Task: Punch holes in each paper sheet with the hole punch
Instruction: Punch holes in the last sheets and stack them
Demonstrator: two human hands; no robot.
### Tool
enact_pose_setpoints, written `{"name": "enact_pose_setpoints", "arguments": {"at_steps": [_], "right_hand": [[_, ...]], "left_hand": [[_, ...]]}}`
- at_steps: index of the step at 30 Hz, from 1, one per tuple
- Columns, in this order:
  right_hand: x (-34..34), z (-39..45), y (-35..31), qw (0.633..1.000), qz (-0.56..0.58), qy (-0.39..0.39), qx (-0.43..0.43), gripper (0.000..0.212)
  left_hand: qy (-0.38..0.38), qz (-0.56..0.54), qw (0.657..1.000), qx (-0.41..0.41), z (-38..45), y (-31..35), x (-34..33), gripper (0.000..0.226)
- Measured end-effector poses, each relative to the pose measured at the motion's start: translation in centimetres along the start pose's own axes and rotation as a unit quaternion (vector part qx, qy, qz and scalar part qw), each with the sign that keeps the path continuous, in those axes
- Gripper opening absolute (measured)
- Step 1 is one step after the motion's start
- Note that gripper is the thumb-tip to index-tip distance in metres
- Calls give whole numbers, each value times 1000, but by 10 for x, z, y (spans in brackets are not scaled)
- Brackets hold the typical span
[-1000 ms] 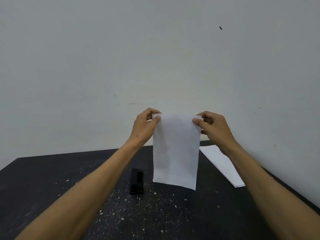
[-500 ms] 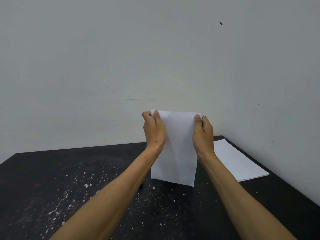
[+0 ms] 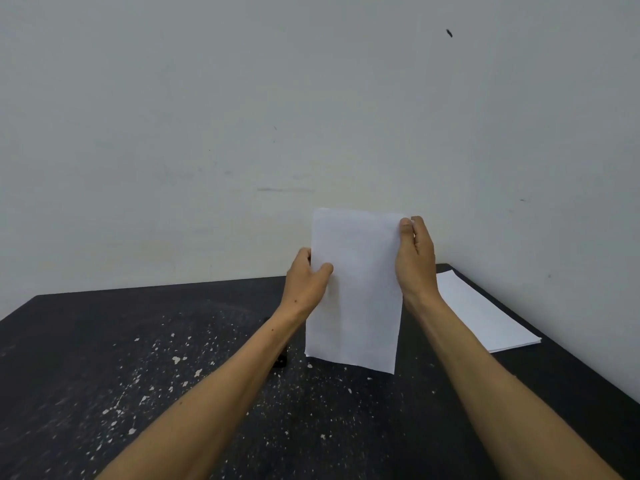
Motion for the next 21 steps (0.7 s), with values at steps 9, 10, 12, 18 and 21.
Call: {"name": "enact_pose_setpoints", "arguments": {"at_steps": [9, 10, 12, 18, 21], "right_hand": [[-8, -34, 43, 991, 55, -98, -66, 20], [-9, -38, 49, 991, 49, -104, -70, 23], [-9, -43, 57, 990, 26, -119, -70, 32], [-4, -42, 53, 983, -81, -165, -22, 30], [7, -19, 30, 962, -199, -187, 28, 21]], "left_hand": [[2, -29, 999, 25, -4, -15, 4, 11], [6, -34, 999, 15, -3, -12, 5, 10], [13, -44, 999, -9, -1, -5, 6, 6], [35, -116, 992, 33, 8, -9, 13, 16], [34, -114, 991, 57, 16, -13, 26, 33]]}}
Point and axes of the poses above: each hand's wrist, its own z-axis towards the middle knuckle, its own x-axis out of the back of the hand, y = z × x, the point moved 7 cm from there along z, towards the middle knuckle, and after that the axes turned 11 degrees about -z, right-handed, at the moved point
